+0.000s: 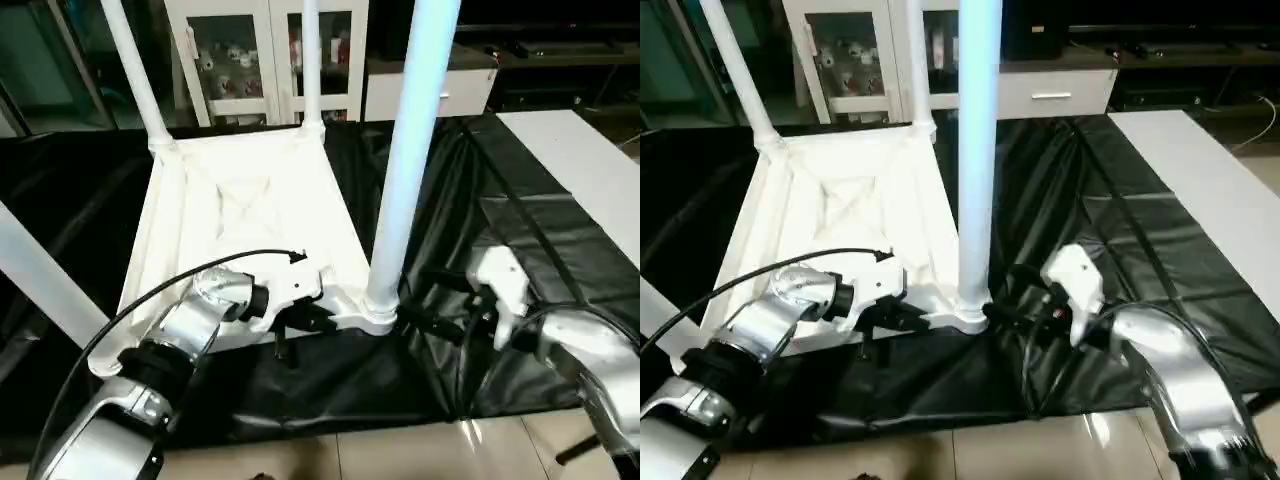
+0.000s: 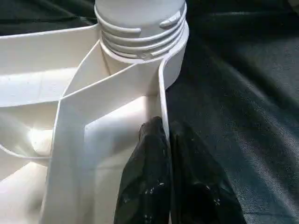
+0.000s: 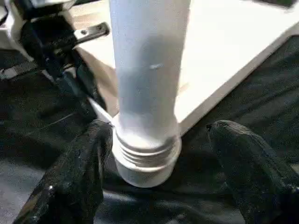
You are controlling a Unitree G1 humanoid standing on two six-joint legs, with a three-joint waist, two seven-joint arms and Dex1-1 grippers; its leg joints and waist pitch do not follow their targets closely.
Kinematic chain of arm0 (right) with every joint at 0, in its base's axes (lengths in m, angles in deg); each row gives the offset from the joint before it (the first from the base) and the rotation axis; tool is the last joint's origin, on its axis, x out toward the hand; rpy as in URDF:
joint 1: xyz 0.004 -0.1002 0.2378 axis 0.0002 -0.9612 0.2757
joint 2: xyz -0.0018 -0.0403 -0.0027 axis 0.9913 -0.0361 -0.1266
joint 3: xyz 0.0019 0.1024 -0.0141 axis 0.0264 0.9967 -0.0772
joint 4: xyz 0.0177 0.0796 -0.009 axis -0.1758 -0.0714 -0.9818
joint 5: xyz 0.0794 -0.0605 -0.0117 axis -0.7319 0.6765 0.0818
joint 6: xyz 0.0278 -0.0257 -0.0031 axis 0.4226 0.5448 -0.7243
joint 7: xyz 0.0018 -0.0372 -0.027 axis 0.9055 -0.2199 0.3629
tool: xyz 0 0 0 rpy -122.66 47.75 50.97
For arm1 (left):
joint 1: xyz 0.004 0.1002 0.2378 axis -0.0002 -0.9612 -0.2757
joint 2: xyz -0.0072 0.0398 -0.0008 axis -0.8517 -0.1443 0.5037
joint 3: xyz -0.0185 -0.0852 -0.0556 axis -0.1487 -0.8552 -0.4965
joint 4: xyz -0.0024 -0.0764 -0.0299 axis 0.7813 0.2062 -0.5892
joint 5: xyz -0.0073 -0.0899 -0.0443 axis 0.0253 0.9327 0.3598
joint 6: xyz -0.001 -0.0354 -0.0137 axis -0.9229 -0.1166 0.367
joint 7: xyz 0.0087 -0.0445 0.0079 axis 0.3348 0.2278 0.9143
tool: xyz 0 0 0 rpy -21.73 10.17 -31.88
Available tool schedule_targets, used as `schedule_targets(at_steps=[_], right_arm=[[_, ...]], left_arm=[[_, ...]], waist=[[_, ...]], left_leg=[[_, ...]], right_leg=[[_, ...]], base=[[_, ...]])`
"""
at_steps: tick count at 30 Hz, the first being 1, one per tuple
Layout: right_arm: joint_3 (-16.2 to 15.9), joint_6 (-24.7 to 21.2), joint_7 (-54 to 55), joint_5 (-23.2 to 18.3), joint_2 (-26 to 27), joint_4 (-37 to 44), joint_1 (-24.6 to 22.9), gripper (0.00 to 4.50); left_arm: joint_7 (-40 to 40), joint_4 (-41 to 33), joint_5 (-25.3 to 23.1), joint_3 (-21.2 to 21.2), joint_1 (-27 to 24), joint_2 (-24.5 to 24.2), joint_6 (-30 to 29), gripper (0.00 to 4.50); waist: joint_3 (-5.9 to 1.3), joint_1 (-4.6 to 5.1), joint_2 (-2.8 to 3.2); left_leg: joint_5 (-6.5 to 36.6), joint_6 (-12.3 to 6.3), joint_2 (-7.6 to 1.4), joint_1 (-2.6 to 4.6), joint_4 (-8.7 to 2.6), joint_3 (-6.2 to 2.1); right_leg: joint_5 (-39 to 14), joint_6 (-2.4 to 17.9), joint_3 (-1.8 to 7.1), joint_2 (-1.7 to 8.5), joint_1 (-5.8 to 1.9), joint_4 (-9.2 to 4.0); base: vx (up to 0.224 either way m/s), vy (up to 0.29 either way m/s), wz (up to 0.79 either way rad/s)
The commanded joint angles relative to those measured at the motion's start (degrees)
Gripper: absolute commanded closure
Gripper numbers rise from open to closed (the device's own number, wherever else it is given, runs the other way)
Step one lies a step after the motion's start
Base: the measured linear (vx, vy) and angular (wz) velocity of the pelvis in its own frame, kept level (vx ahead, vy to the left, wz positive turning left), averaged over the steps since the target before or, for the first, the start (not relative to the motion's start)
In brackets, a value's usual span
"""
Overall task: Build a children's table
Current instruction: Rotate leg to tighten
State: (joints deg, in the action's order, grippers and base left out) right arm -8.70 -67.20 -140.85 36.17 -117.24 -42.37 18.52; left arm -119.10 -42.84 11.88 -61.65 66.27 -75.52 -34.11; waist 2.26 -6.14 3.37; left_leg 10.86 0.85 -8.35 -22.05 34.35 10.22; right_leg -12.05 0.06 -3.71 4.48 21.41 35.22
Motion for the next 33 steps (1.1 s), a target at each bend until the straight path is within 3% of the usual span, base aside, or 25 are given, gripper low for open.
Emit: schedule_targets(at_steps=[1, 4, 6, 9, 15, 33], right_arm=[[-1.16, 1.03, -3.17, 0.53, 0.13, -2.12, 1.73, 0.52], [-2.48, 2.23, -5.62, 1.31, 0.27, -5.19, 3.88, 0.26], [-2.86, 3.28, -5.5, 1.97, 0.45, -6.59, 4.76, 0.11], [-3.2, 4.11, -5.21, 2.59, 0.73, -7.91, 5.61, 0.06], [-5.33, 5.32, -6.95, 3.86, 2.17, -12.79, 8.51, 0.03], [-6.57, 8.83, -11.12, 4.39, 5.44, -20.16, 11.21, 1.66]], left_arm=[[-3.66, 0.61, -1.26, 2.95, -1.52, -0.55, -0.03, 4.5], [-4.25, 0.05, -1.57, 3.73, -1.44, -0.49, 0.11, 4.5], [-4.29, 0.13, -1.64, 3.93, -1.36, -0.48, 0.33, 4.5], [-4.44, 0.2, -1.66, 4.06, -1.29, -0.49, 0.48, 4.5], [-4.5, 0.74, -1.91, 4.09, -1.0, -0.55, 1.21, 4.5], [-5.4, 1.27, -2.53, 4.31, -0.68, -1.2, 1.02, 4.5]], waist=[[-3.21, -0.15, -2.05], [-3.16, -0.52, -1.58], [-3.05, -0.68, -1.86], [-3.03, -0.75, -1.82], [-3.1, -0.66, -2.0], [-3.08, -0.96, -1.87]], left_leg=[[9.09, -5.34, -5.49, 0.97, -4.14, -1.97], [9.36, -5.36, -5.57, 1.11, -4.11, -1.96], [10.42, -4.54, -5.67, 1.28, -4.29, -1.89], [11.12, -3.67, -5.68, 1.35, -4.44, -1.93], [11.18, -3.36, -5.59, 1.3, -4.41, -1.85], [12.37, -2.88, -5.8, 1.3, -4.68, -1.94]], right_leg=[[-5.4, 14.84, 3.0, 5.82, -1.82, -4.03], [-6.72, 14.98, 2.96, 5.81, -1.56, -3.99], [-8.14, 14.65, 3.05, 5.8, -1.42, -4.11], [-8.65, 14.43, 3.1, 5.87, -1.4, -4.17], [-6.35, 15.2, 3.09, 5.87, -1.54, -3.96], [-7.25, 15.3, 3.04, 5.87, -1.54, -3.93]], base=[[0.0, 0.0, 0.0], [0.0, 0.0, 0.0], [0.0, 0.0, 0.0], [0.0, 0.0, 0.0], [0.0, 0.0, 0.0], [0.0, 0.0, 0.0]])
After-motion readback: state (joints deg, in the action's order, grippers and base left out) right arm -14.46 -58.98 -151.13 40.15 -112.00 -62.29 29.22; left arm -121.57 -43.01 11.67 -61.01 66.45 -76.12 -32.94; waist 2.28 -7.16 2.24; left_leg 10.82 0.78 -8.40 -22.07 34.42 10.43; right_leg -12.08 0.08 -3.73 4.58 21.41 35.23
